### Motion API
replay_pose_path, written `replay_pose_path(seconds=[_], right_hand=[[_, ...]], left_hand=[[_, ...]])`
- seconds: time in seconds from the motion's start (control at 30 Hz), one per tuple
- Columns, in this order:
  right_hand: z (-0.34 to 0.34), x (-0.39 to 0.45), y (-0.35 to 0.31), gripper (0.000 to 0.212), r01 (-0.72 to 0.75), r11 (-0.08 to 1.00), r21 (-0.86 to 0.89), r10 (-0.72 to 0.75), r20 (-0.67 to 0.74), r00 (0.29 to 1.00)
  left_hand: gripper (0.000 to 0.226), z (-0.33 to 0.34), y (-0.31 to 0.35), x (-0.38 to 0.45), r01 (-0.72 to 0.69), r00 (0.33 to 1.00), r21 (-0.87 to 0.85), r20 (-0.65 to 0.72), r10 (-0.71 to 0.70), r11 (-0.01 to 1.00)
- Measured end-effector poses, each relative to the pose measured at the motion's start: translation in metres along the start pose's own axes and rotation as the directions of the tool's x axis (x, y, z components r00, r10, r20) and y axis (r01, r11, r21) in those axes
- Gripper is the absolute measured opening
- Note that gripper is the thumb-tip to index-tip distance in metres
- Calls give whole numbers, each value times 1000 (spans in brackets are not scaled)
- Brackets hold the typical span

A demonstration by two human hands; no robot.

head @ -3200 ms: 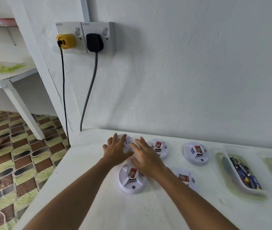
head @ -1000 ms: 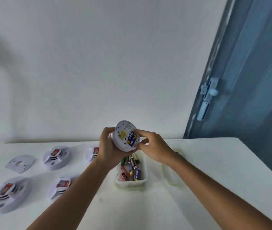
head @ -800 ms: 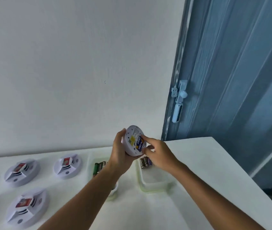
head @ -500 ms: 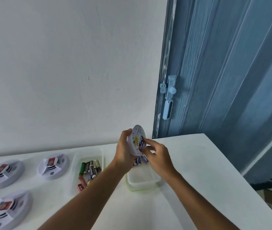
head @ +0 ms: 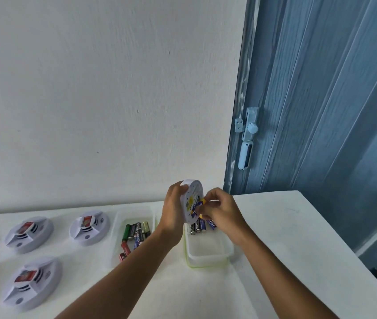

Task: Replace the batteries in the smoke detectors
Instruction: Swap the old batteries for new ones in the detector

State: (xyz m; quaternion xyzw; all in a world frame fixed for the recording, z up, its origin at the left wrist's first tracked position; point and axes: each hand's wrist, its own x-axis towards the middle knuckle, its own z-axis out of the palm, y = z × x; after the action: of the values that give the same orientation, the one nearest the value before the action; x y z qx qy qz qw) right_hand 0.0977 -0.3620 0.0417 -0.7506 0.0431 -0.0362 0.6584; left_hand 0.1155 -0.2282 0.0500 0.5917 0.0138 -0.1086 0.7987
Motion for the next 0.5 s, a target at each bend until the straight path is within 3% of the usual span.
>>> replay_pose_path(seconds=[0.13, 0.27, 0.3, 0.37, 0.4, 0.5], right_hand=[[19, -2, 2, 23, 98, 991, -88, -114, -190, 975], [24, 0, -2, 20, 37, 945, 324, 61, -286, 956], [21, 3, -1, 19, 27, 953, 302, 64, -287, 956], [14, 8, 3, 17, -24, 999, -25, 18, -194, 981], [15, 10, 6, 18, -59, 968, -245, 36, -95, 995], [26, 11, 16, 20, -107, 735, -670, 207, 71, 976]], left_hand=[[77, -4, 3, -1, -6, 1000, 17, 12, 6, 1000], [72, -17, 8, 4, -69, 997, 70, -15, 71, 995], [71, -22, 9, 5, -78, 996, 84, -26, 80, 993], [71, -32, 11, 6, -88, 995, 97, -36, 92, 991], [73, -36, 11, 6, -76, 996, 87, -42, 80, 993], [82, -44, 8, 6, -10, 998, 30, -66, 12, 1000]])
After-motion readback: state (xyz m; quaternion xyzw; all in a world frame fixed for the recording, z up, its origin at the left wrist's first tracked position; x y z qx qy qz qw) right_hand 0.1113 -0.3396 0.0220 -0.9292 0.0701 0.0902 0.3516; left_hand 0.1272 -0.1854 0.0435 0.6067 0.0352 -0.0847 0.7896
